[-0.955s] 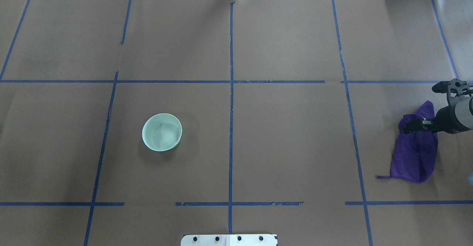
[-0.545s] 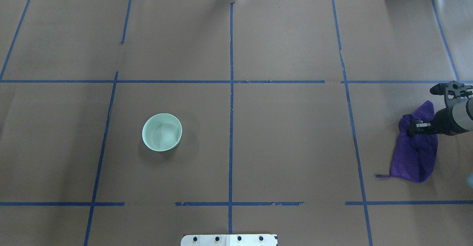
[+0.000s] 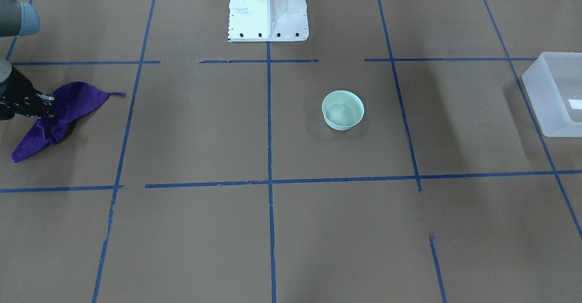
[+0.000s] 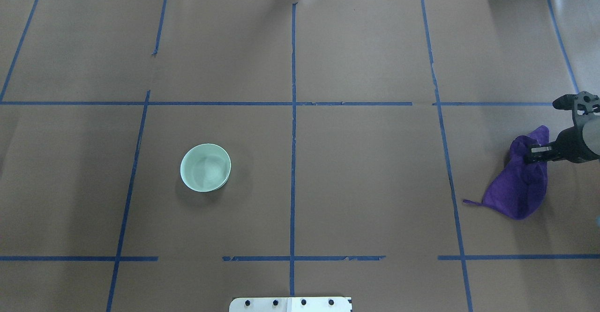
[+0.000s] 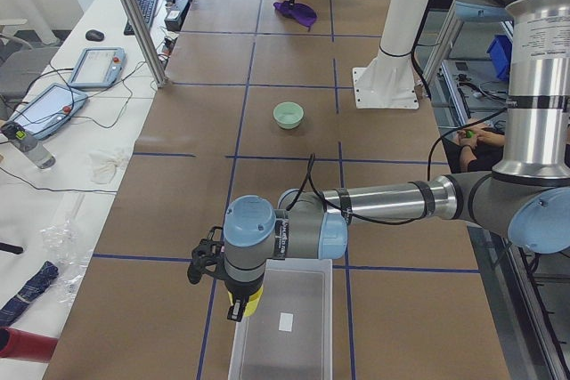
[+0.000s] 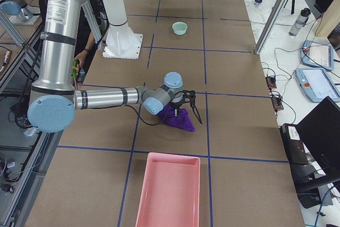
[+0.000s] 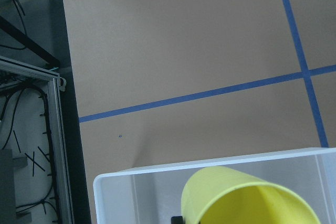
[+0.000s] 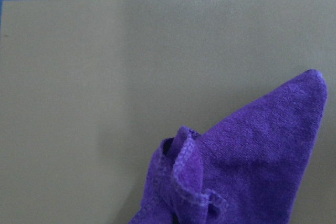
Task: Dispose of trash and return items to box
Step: 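Lift the purple cloth with the right gripper toward the pink bin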
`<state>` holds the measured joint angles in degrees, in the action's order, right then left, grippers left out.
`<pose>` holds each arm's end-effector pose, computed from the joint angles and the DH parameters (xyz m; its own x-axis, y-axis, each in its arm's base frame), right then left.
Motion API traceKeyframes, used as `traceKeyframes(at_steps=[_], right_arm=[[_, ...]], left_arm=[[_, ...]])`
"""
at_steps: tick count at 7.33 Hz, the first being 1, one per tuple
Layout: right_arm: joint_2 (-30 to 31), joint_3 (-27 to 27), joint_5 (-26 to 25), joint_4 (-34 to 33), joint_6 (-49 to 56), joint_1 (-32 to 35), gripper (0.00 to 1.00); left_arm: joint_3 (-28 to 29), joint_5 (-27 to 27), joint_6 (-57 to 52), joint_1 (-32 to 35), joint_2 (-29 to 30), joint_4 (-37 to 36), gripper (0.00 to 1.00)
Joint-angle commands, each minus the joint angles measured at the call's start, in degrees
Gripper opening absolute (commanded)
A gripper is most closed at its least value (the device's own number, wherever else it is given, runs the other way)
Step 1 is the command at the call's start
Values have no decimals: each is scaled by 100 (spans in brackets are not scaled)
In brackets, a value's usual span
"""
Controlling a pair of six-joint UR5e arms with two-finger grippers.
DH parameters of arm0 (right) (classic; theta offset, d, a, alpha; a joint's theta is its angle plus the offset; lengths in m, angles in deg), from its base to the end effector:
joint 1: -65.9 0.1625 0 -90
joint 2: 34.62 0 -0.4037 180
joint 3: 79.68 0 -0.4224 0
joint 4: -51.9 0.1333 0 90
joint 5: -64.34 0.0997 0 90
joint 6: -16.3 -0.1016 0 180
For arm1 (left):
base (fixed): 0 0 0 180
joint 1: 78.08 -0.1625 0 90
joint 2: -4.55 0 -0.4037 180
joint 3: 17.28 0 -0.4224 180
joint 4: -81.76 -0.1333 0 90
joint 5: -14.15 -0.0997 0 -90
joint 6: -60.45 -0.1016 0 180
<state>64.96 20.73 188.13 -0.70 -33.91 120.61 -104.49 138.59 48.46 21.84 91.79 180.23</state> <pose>-0.2179 -0.4408 0.5591 0.6556 0.0056 0.7551 -0.0780 0.9951 0.0603 -0.1617 -0.4842 0.6852 0.8353 0.0932 -0.5419 -0.0015 0.9859 0.1672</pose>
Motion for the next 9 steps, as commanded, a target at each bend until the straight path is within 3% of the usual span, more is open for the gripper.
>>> traceKeyframes(at_steps=[1, 2, 4, 7, 9], right_arm=[[-26, 904, 180, -1219, 90, 398, 0], [-52, 1353, 180, -1975, 438, 609, 0], [-314, 1726, 180, -3006, 1387, 1179, 0], [-369, 1902, 398, -3239, 1953, 1848, 0], [-378, 1955, 856, -3239, 2233, 2349, 0]], left_arm=[[10, 45, 451, -25, -250, 23, 0], [19, 175, 425, -121, -408, 14, 0], [37, 693, 425, -524, -523, 23, 0], [220, 1082, 408, -1087, -541, 128, 0], [790, 1300, 443, -1394, -541, 968, 0]])
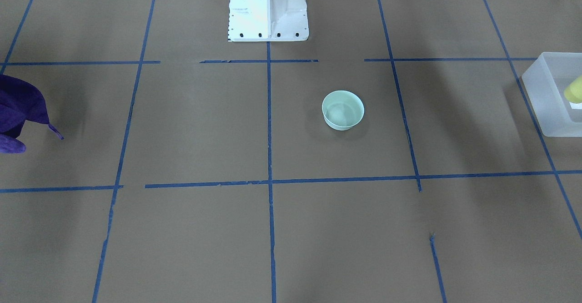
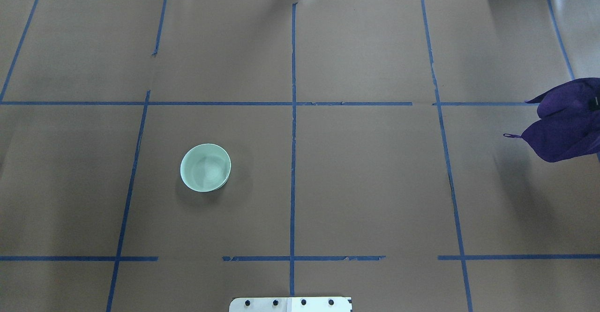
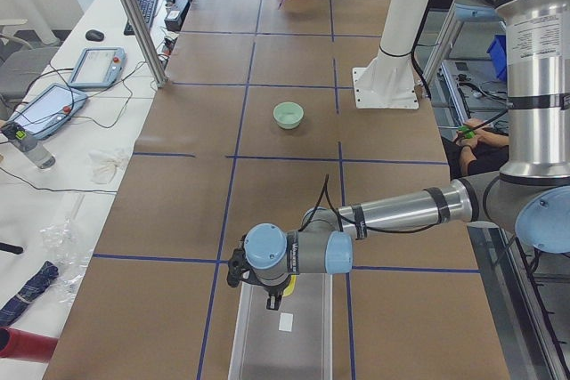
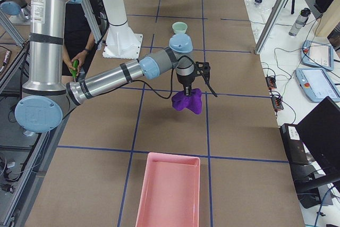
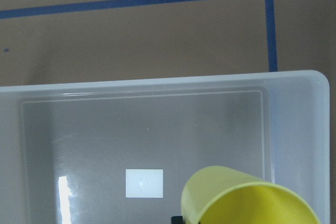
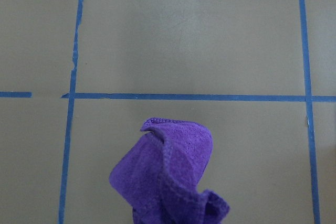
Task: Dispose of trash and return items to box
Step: 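Lift the purple cloth with the right gripper toward the pink bin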
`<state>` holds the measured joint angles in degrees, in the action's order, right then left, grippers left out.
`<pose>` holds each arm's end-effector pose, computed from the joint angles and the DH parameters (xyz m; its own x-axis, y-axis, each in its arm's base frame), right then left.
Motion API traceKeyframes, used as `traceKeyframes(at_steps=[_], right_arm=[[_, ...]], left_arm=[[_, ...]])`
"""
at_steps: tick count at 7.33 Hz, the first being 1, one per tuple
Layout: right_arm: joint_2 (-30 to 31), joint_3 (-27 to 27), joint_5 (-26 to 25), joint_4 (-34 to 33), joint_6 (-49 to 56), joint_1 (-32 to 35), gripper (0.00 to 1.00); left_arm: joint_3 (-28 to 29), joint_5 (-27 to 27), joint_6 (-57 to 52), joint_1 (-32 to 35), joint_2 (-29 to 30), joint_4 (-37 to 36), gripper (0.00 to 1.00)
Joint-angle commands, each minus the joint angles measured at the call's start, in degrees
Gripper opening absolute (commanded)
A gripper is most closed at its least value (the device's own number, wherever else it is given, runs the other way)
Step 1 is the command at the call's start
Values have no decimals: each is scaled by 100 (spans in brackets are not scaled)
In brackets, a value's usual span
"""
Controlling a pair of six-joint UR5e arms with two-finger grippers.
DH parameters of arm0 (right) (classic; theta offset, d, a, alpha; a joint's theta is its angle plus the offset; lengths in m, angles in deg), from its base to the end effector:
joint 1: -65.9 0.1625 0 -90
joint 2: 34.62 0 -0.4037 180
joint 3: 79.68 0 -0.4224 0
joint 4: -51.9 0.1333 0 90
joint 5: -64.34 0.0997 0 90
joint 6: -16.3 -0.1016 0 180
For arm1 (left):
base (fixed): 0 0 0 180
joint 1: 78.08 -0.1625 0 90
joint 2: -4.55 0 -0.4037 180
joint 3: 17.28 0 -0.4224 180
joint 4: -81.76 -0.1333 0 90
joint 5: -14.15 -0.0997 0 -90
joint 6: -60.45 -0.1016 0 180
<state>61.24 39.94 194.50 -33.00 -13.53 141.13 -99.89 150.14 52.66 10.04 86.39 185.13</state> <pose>-0.0543 -0.4719 0.4138 0.6833 -0.0089 0.7301 -0.1344 0.9813 0.1378 -0.0455 -0.4483 0.7497 0.6844 0.1309 -0.7172 -0.1267 0.9901 0.0597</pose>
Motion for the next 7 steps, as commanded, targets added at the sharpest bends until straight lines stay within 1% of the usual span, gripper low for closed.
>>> traceKeyframes(at_steps=[1, 2, 4, 5, 7], right_arm=[[-6, 52, 220, -9, 249, 325, 0], [-32, 61, 220, -9, 250, 343, 0], [-85, 61, 220, -9, 250, 361, 0], [-102, 61, 229, -18, 250, 369, 0], [-129, 53, 229, -18, 250, 396, 0]], left_arm=[[402, 156, 32, -251, -1, 569, 0], [420, 156, 32, -260, -1, 570, 0], [403, 139, 23, -269, 25, 666, 84], [342, 121, -12, -269, -1, 736, 100], [-358, 60, -4, -226, 8, 571, 100]])
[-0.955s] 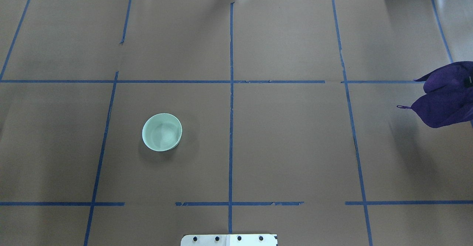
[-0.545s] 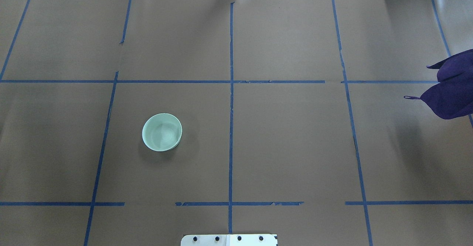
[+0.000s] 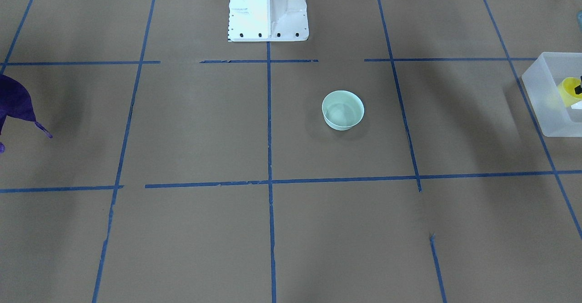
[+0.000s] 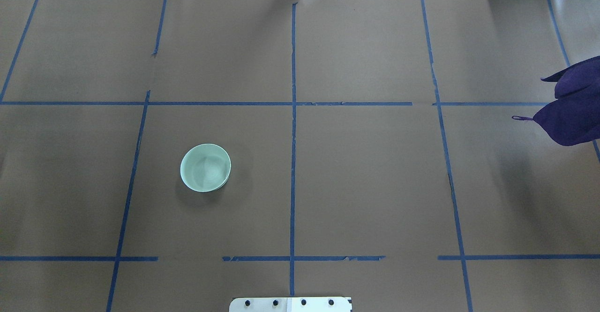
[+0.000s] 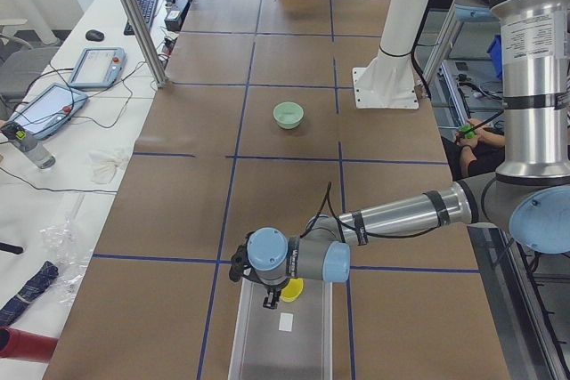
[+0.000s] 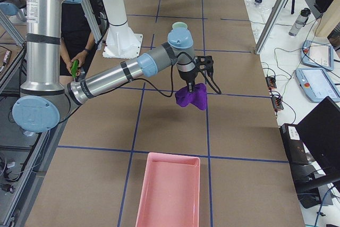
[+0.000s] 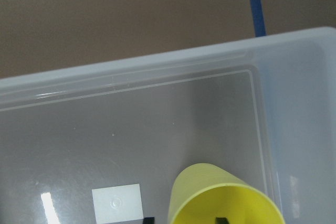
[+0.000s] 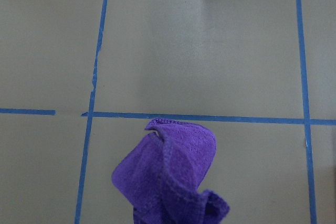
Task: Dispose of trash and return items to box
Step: 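Lift the purple cloth with the right gripper toward the pink bin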
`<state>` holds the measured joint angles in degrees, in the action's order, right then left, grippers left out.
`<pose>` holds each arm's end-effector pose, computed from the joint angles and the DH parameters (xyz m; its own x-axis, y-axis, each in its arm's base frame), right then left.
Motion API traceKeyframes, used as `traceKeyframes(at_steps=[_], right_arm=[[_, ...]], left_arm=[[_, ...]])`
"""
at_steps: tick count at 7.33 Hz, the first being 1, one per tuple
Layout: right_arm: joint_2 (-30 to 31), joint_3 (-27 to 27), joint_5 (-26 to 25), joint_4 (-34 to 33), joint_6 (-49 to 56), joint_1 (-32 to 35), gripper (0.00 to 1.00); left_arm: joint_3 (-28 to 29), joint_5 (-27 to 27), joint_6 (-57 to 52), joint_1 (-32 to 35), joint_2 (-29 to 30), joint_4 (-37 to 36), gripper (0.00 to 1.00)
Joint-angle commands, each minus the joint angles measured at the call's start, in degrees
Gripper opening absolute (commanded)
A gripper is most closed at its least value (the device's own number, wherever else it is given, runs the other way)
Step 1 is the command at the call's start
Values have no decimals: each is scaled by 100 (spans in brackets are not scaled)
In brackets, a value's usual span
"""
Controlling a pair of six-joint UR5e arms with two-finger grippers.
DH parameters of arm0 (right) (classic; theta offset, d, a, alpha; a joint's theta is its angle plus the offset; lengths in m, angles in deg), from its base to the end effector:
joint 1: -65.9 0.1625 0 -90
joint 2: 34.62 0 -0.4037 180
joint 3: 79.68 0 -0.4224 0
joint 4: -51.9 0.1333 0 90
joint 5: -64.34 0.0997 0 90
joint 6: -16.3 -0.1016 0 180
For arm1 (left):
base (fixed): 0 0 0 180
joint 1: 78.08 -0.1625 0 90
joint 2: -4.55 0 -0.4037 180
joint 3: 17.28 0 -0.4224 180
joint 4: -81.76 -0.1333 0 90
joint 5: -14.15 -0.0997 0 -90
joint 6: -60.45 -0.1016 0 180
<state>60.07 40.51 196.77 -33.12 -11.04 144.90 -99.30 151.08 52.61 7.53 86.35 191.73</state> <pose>-0.0265 -0.4759 0.3971 0.6611 -0.0350 0.7495 -0.1567 0.9704 0.1835 -0.0243 -0.4554 0.7424 0.6604 0.2352 -0.7131 -0.1680 0.9719 0.1649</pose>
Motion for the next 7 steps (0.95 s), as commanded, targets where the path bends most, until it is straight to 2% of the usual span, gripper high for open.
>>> traceKeyframes(at_steps=[1, 2, 3, 4, 5, 6, 7], right_arm=[[-3, -4, 1, -5, 0, -7, 0], [-3, -13, -7, -5, 9, -16, 0], [5, -13, -16, -5, 79, -16, 0], [14, -39, -60, -14, 349, 44, 0], [58, -144, -95, -14, 761, 158, 0], [76, -363, -174, -23, 1278, 333, 0], [76, -426, -375, -406, 1971, 614, 0]], left_arm=[[-882, -296, 19, 182, 46, -394, 100], [-1626, -986, 63, 575, 116, -954, 100], [-2277, -1263, 237, 623, 204, -1421, 100], [-2640, -1248, 1083, 606, 283, -1417, 100], [-2862, -1222, 1753, 284, 484, -1373, 100], [-2951, -1169, 2125, -181, 660, -1390, 100], [-3030, -995, 3051, -733, 905, -1373, 100]])
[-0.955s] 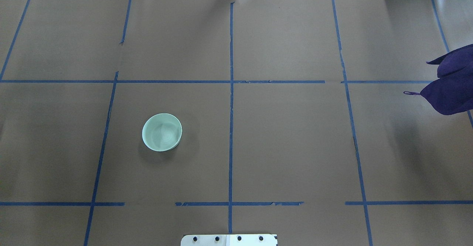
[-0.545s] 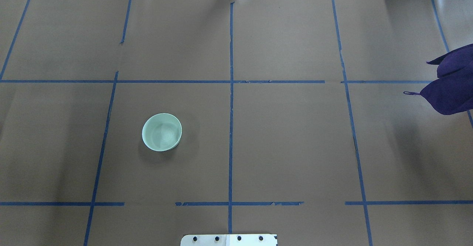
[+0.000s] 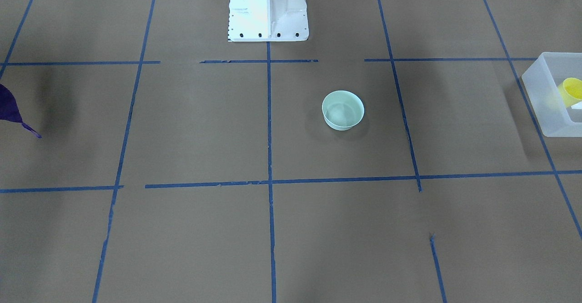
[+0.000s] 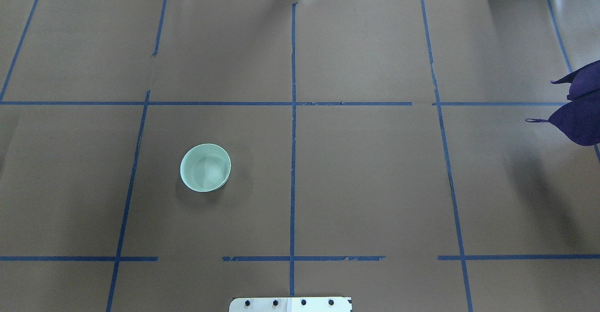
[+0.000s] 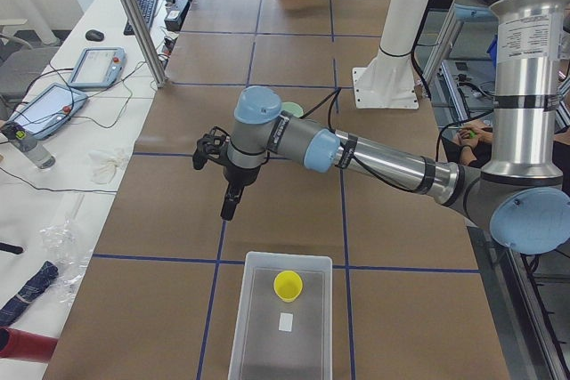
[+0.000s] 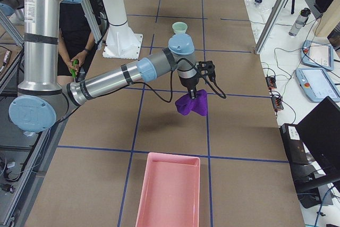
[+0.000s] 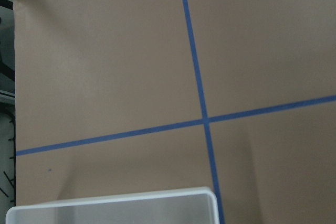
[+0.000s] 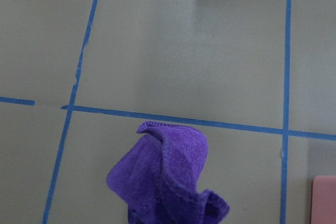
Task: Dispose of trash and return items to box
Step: 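Lift the purple cloth with the right gripper toward the pink bin, then release the cloth into the pink bin while the left gripper reaches toward the green bowl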
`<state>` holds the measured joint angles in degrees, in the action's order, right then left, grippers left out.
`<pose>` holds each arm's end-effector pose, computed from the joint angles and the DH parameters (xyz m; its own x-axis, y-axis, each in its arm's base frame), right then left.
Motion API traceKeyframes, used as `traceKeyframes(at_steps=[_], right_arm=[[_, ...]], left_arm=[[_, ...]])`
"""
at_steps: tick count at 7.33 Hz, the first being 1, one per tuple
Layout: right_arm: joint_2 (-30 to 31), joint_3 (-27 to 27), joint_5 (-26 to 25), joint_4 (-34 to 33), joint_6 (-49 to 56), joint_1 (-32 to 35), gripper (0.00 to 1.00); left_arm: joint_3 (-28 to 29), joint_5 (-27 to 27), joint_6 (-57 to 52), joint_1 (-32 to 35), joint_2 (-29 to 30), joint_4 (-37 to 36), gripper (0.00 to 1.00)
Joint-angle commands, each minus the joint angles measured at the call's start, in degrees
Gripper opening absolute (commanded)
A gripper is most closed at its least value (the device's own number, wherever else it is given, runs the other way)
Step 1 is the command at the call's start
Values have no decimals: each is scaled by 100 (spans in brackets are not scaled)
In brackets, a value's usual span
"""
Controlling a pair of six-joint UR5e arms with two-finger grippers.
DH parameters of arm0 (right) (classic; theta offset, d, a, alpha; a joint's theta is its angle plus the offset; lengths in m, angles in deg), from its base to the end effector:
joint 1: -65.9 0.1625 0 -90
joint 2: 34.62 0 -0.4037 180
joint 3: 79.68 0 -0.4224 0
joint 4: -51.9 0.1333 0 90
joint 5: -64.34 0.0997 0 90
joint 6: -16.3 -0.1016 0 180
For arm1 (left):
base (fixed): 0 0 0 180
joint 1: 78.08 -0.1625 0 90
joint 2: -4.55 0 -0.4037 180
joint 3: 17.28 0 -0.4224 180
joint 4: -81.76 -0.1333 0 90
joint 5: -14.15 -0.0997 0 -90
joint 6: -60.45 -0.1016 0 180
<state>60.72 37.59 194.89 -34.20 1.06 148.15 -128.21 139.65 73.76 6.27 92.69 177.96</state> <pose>0.0022 -0.4823 0.4327 0.7215 -0.1352 0.6791 -0.0708 0.9612 0.2666 -0.0236 -0.5164 0.4602 0.7851 0.1109 -0.6093 0.0943 0.9510 0.2945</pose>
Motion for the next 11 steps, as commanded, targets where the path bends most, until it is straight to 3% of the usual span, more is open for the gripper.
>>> traceKeyframes(at_steps=[1, 2, 4, 7, 8, 9, 11], right_arm=[[-32, -143, -458, -772, 1621, 543, 0], [-76, -317, -713, -1037, 2404, 807, 0], [-112, -1158, -847, -1005, 3662, 1501, 0], [-147, -2293, -918, -839, 4625, 1943, 0], [-121, -2706, -918, -412, 4609, 1952, 0], [-147, -3101, -900, -7, 4557, 1944, 99], [-173, -3211, -507, 164, 3805, 1944, 100]], left_arm=[[-253, 185, 1790, -1047, 405, 22, 100], [-385, 229, 2564, -1504, 572, 48, 100], [-395, 229, 3385, -2034, 775, 310, 100], [-333, 229, 3758, -2317, 775, 611, 100], [-324, 229, 4115, -2570, 784, 768, 100], [-290, 212, 4510, -2798, 784, 1091, 100], [-289, 133, 5047, -3238, 941, 1209, 100]])
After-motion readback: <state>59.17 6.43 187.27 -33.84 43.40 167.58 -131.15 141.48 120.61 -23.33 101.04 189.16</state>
